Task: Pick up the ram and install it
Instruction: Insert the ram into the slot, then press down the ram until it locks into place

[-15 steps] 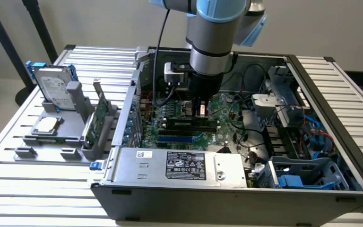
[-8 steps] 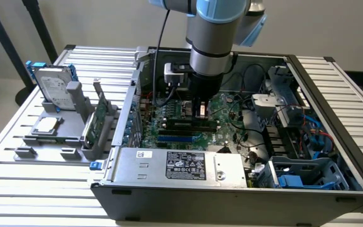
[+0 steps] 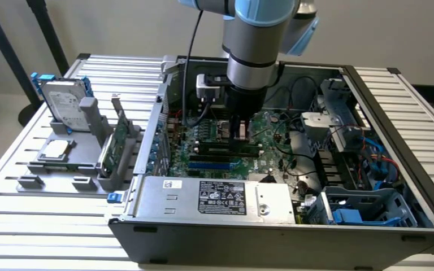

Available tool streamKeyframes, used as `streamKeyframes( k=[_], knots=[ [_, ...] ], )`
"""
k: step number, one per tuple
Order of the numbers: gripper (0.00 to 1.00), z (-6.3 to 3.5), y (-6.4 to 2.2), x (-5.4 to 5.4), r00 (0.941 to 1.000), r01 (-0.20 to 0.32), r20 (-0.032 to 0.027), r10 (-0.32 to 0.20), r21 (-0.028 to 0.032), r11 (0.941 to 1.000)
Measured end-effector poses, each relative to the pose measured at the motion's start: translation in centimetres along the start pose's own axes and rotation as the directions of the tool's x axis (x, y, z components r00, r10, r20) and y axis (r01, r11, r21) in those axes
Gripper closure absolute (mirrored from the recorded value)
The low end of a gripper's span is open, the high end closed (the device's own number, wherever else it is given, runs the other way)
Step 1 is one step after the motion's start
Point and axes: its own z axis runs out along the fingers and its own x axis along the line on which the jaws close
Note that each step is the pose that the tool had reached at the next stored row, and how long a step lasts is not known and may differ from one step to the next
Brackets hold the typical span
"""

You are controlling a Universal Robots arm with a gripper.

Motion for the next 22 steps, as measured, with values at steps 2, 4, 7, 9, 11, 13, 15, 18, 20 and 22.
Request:
streamKeyframes(
  k=[2,4,7,9,11,13,15,18,20,22],
  knots=[
    [0.72,-0.47,0.02,0.0,1.0000,0.001,0.0054,-0.001,0.0000,1.0000],
    [0.72,-0.83,0.06,0.0,0.9999,0.001,0.0106,-0.001,0.0000,1.0000],
    [0.72,-1.25,0.25,0.0,0.9998,0.002,0.0177,-0.002,0.0002,1.0000],
    [0.72,-1.48,0.48,0.0,0.9998,0.002,0.0218,-0.002,0.0001,1.0000],
    [0.74,-1.59,0.61,0.0,0.9997,0.002,0.0256,-0.002,0.0004,1.0000],
    [0.87,-1.59,0.63,0.0,0.9997,0.002,0.0259,-0.002,0.0004,1.0000],
    [0.89,-1.60,0.63,0.0,0.9997,0.002,0.0257,-0.002,0.0002,1.0000],
    [0.89,-1.60,0.63,0.0,0.9997,0.002,0.0256,-0.002,0.0002,1.0000],
    [0.89,-1.60,0.63,0.0,0.9997,0.002,0.0257,-0.002,0.0002,1.0000],
    [0.89,-1.60,0.63,0.0,0.9997,0.002,0.0256,-0.002,0.0002,1.0000]
  ],
)
